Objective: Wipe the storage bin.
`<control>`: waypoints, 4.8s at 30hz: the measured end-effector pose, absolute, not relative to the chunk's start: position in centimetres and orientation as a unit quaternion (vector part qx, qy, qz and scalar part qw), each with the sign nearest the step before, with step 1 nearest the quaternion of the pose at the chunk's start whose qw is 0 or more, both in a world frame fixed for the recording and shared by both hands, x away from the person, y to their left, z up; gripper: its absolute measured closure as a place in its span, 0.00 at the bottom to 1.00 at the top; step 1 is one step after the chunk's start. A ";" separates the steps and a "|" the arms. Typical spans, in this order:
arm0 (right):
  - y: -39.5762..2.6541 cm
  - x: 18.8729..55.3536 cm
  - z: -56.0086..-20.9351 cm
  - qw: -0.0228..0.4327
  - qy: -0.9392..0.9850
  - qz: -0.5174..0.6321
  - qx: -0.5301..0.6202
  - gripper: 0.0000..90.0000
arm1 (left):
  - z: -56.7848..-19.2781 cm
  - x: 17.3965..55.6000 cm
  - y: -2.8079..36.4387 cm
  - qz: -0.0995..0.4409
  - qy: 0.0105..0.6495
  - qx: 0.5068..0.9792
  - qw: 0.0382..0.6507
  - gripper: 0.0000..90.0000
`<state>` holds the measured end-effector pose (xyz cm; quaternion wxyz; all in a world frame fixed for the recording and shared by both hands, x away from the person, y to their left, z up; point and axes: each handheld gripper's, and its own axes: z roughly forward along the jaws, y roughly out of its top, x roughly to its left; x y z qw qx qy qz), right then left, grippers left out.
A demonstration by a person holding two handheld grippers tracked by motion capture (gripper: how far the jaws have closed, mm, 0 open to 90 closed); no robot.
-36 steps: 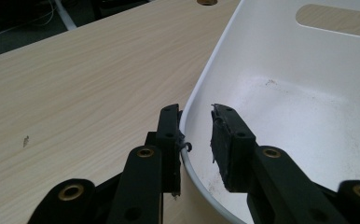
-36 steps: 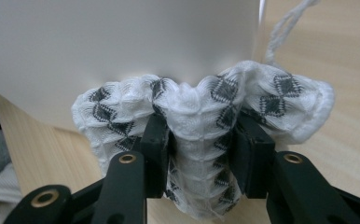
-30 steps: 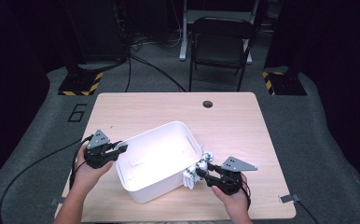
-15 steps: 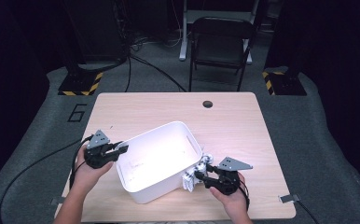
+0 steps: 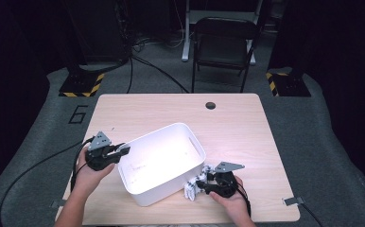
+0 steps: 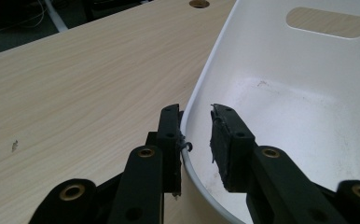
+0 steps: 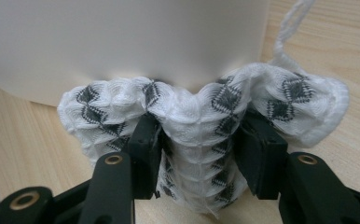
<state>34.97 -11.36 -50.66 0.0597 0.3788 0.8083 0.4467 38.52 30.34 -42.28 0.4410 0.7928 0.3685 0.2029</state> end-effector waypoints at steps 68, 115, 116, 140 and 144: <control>-11.9 34.0 -48.2 0.103 0.770 0.502 0.380 0.63 | -42.3 38.4 29.9 0.220 0.359 0.796 0.435 0.83; -12.2 33.1 -46.2 0.127 0.746 0.538 0.372 0.64 | -42.1 38.2 29.8 0.211 0.349 0.804 0.433 0.85; -12.2 33.2 -46.4 0.120 0.749 0.533 0.376 0.64 | -42.1 38.2 29.7 0.212 0.349 0.803 0.433 0.85; -11.7 32.9 -46.4 0.128 0.756 0.522 0.372 0.65 | -42.2 38.2 29.7 0.208 0.351 0.802 0.437 0.85; -11.7 32.6 -45.7 0.128 0.754 0.532 0.363 0.65 | -42.2 38.2 29.7 0.210 0.348 0.803 0.436 0.85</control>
